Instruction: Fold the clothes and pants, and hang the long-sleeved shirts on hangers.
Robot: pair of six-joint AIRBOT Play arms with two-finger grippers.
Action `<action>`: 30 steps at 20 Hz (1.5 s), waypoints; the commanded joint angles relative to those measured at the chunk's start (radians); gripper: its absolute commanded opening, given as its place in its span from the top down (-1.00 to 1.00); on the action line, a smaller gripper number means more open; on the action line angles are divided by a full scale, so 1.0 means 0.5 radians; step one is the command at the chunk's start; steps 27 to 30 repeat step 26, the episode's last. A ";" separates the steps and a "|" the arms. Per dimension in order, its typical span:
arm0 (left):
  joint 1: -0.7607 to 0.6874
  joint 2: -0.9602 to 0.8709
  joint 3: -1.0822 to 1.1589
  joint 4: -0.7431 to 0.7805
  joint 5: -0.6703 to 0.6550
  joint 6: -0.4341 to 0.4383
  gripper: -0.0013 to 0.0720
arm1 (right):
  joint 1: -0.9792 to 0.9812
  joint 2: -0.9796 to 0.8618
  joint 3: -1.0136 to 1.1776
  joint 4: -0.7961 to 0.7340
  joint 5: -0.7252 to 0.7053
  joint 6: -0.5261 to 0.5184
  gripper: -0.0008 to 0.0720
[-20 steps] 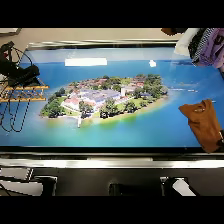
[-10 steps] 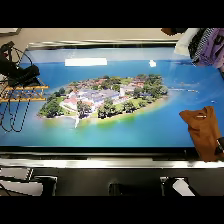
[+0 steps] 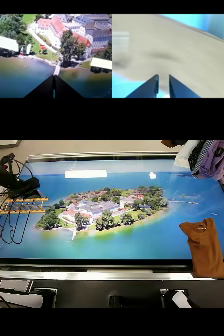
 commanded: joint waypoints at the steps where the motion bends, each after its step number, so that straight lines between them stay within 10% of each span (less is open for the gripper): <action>1: -0.060 0.040 -0.079 0.052 0.003 0.123 0.93 | 0.564 -0.011 0.184 0.474 0.307 -0.411 0.66; 10: -0.230 0.680 -1.006 0.104 0.426 0.253 0.93 | 2.076 -0.064 0.184 -0.039 0.269 -0.332 0.70; 30: -0.233 0.751 -1.069 0.198 0.318 0.243 0.93 | 2.106 -0.063 0.184 -0.081 0.304 -0.340 0.78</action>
